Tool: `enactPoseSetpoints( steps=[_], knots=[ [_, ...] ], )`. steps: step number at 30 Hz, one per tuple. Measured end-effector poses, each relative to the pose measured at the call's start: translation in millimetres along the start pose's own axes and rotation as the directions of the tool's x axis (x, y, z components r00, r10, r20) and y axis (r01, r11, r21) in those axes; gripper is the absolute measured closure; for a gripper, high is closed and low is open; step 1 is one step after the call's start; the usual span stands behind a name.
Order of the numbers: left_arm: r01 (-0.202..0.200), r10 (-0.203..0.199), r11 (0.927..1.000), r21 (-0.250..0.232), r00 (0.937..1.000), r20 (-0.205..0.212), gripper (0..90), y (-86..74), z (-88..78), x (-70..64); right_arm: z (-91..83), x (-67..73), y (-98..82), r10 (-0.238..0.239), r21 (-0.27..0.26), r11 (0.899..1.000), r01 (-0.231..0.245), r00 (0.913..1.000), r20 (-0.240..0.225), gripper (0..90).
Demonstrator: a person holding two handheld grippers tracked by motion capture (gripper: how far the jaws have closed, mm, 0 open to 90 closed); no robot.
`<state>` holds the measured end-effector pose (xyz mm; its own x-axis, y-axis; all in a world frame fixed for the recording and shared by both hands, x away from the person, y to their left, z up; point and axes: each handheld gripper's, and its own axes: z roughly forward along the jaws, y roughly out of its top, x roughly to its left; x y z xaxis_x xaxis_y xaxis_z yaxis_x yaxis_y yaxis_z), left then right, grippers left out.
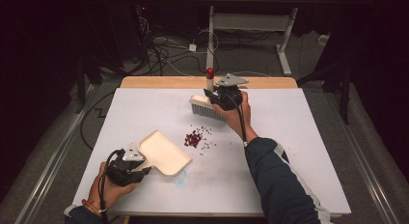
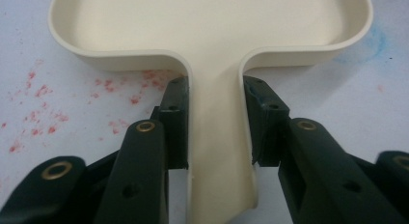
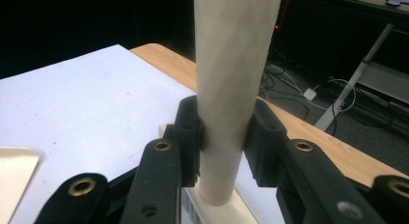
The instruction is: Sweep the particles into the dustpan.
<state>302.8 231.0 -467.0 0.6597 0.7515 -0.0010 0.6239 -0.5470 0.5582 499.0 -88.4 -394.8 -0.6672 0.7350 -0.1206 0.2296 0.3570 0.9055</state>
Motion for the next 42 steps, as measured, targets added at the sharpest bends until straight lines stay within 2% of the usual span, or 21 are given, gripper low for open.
enactPoseSetpoints(
  steps=[2, 8, 12, 18, 25, 27, 28, 30, 33, 34, 42],
  knots=[
    [-0.003, 0.003, 1.0000, 0.001, 1.0000, -0.002, 64.1, 0.2, -0.7, -0.3, -0.6, 1.6, -0.5, -0.007, -0.003, 1.000, 0.007, 1.0000, -0.001, 70.1],
    [0.001, -0.001, 1.0000, 0.002, 1.0000, -0.003, 64.1, 0.3, -1.3, -1.1, -2.7, 6.3, -2.4, -0.031, -0.007, 0.999, 0.031, 0.9985, -0.044, 70.0],
    [0.003, -0.003, 1.0000, 0.004, 1.0000, -0.001, 64.1, 0.3, -1.1, -1.1, -4.6, 12.5, -3.3, -0.070, -0.003, 0.998, 0.070, 0.9950, -0.071, 70.0],
    [-0.001, 0.001, 1.0000, 0.007, 1.0000, -0.002, 64.1, 0.6, -1.0, -0.7, -9.3, 24.9, -6.7, -0.091, 0.005, 0.996, 0.092, 0.9896, -0.112, 69.4],
    [-0.003, 0.004, 1.0000, 0.009, 1.0000, -0.002, 64.1, 1.2, -1.6, -0.8, -20.6, 39.8, -11.3, -0.169, -0.007, 0.985, 0.171, 0.9673, -0.189, 69.2],
    [-0.004, 0.004, 0.9999, 0.011, 1.0000, -0.001, 64.1, 1.3, -1.9, -0.6, -24.5, 41.3, -13.5, -0.191, -0.024, 0.981, 0.190, 0.9555, -0.225, 69.3],
    [-0.005, 0.005, 0.9999, 0.011, 1.0000, 0.000, 64.1, 1.4, -2.1, -0.5, -28.7, 44.3, -15.5, -0.216, -0.016, 0.976, 0.218, 0.9478, -0.235, 69.2],
    [-0.007, 0.007, 0.9999, 0.011, 1.0000, 0.000, 64.1, 1.8, -2.8, -0.4, -30.9, 45.2, -16.7, -0.222, -0.014, 0.974, 0.225, 0.9454, -0.239, 69.1],
    [-0.006, 0.006, 0.9999, 0.008, 1.0000, -0.001, 64.0, 2.2, -3.5, -0.7, -37.9, 45.9, -20.6, -0.235, -0.029, 0.971, 0.236, 0.9377, -0.256, 69.1],
    [-0.006, 0.006, 0.9999, 0.009, 1.0000, -0.001, 64.1, 2.2, -3.6, -0.8, -42.6, 46.6, -22.6, -0.241, -0.032, 0.970, 0.241, 0.9328, -0.269, 69.2],
    [-0.006, 0.006, 0.9999, 0.013, 1.0000, 0.002, 64.1, 2.6, -3.9, -0.8, -55.8, 47.3, -24.1, -0.247, -0.044, 0.968, 0.246, 0.9209, -0.301, 69.9]
  ],
)
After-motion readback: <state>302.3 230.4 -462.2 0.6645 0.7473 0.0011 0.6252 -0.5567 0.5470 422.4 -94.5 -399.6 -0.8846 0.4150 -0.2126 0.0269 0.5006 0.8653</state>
